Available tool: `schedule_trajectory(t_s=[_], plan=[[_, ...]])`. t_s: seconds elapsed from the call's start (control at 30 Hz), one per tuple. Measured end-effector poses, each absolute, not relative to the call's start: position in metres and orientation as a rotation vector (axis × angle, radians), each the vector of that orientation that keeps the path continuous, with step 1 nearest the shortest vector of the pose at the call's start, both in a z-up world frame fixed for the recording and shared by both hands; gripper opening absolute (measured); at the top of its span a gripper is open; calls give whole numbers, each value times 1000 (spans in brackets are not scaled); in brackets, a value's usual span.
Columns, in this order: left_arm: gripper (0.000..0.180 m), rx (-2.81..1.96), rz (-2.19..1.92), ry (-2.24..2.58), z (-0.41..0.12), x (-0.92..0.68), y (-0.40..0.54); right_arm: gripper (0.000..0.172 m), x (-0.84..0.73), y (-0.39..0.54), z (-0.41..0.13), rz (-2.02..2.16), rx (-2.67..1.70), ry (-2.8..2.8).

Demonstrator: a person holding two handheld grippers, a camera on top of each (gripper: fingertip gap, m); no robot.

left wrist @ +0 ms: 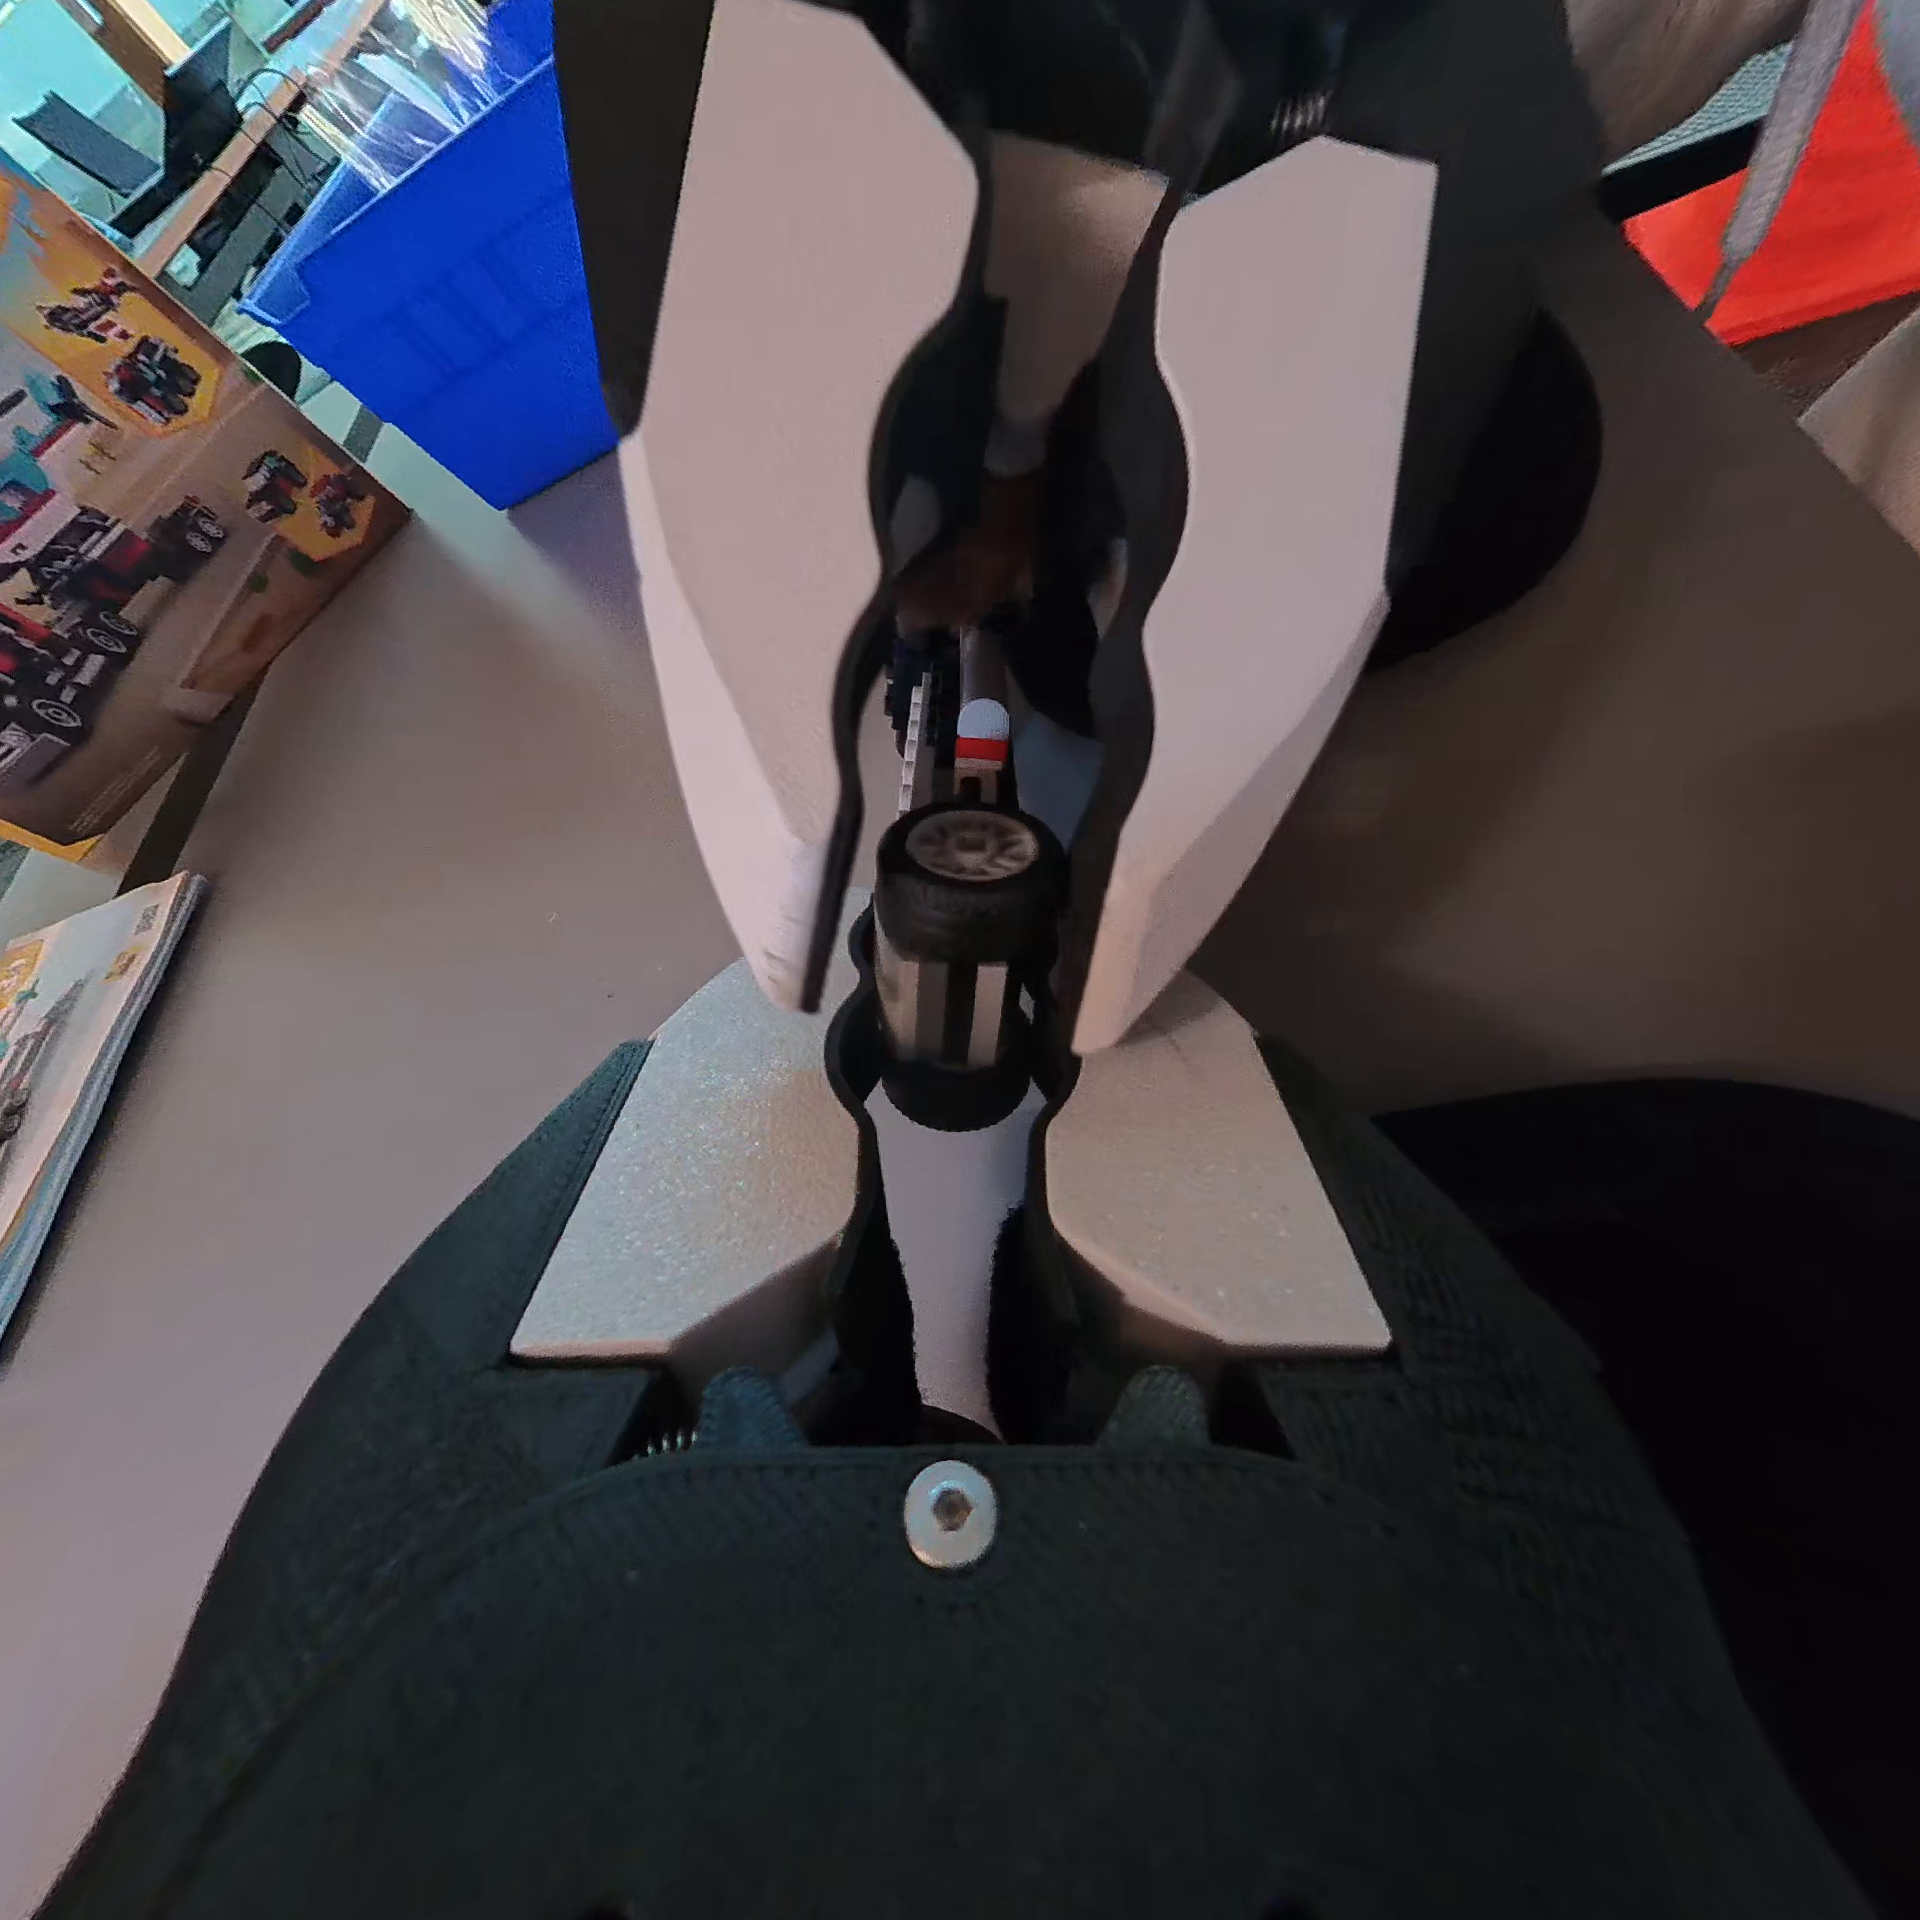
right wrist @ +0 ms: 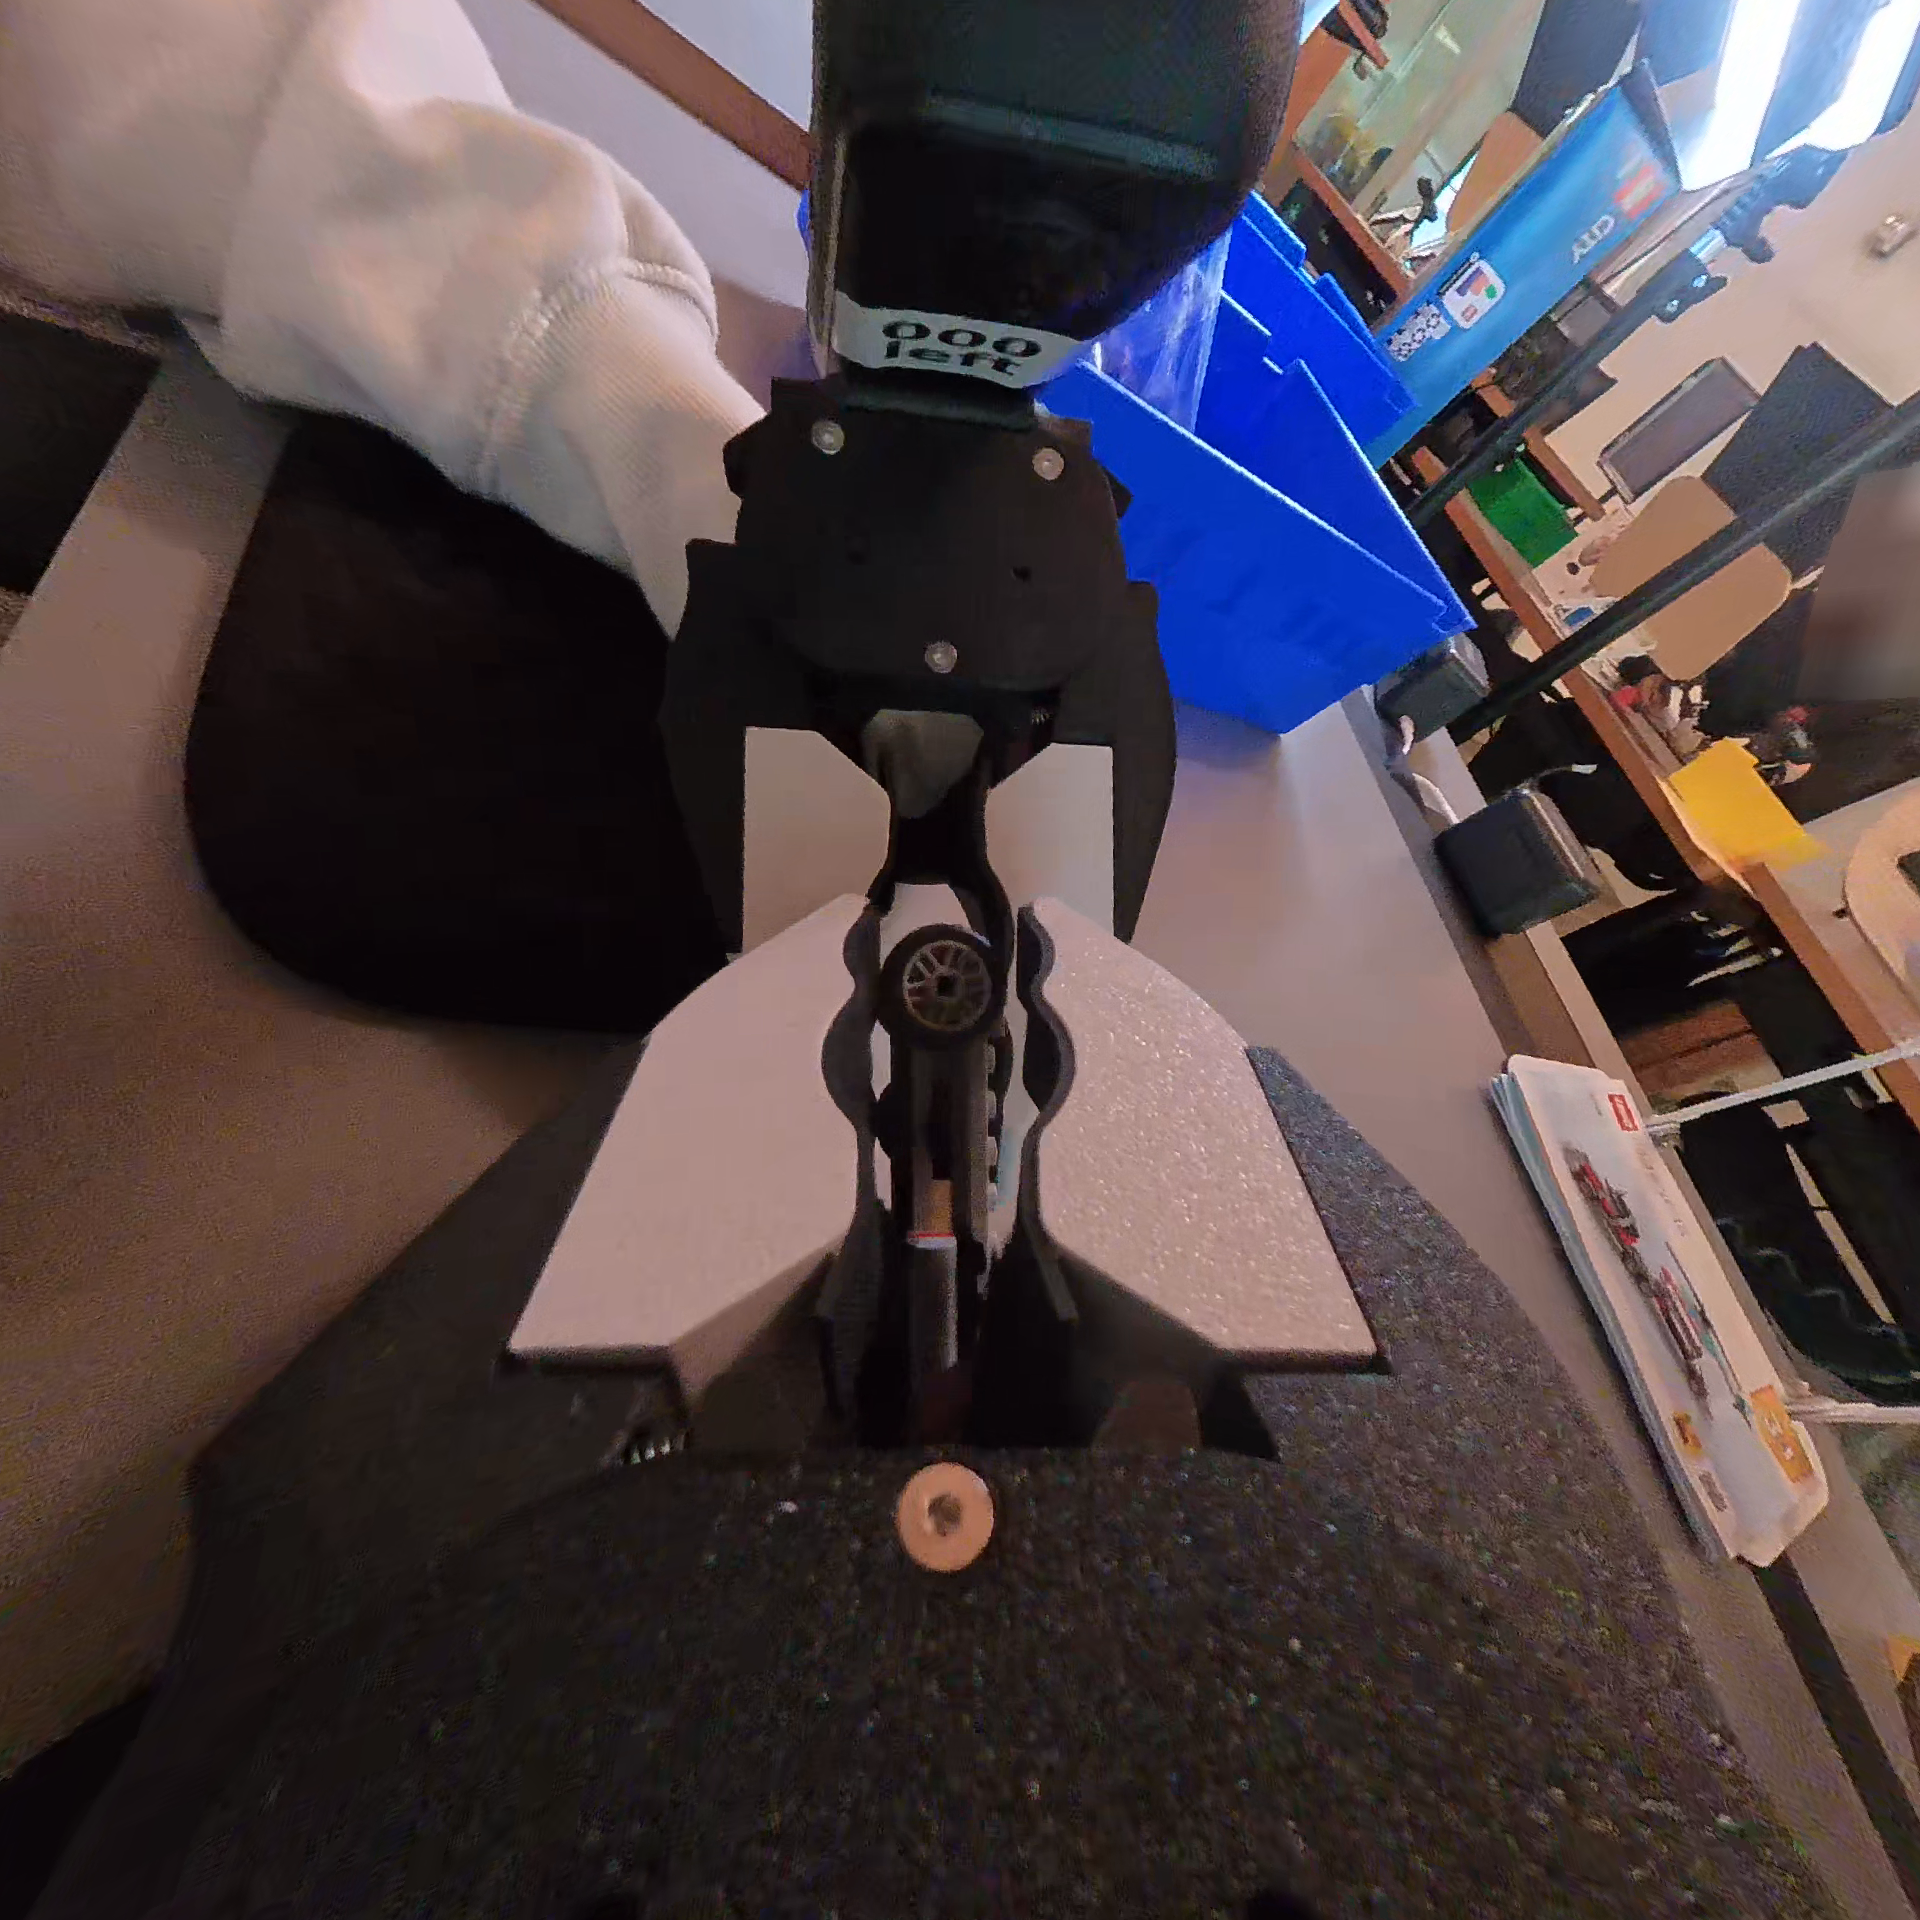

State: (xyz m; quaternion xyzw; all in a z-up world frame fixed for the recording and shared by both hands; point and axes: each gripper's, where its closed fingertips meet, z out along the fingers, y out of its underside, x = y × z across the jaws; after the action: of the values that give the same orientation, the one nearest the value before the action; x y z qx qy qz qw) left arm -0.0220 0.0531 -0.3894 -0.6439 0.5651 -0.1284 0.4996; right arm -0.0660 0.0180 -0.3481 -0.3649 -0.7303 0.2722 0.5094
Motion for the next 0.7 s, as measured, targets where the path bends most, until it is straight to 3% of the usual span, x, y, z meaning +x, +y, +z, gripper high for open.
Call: schedule_trajectory(t_s=[0.53, 0.63, 0.7], plan=[[27, -1525, -330, 1338, -381, -21, 50, 23, -63, 20, -346, 864, -1081, -1678], [50, -1486, -295, 1284, -373, -17, 53, 22, -63, 22, -337, 945, -1116, -1610], [37, -1473, -272, 1257, -368, -18, 54, 22, -64, 19, -334, 1020, -1141, -1595]])
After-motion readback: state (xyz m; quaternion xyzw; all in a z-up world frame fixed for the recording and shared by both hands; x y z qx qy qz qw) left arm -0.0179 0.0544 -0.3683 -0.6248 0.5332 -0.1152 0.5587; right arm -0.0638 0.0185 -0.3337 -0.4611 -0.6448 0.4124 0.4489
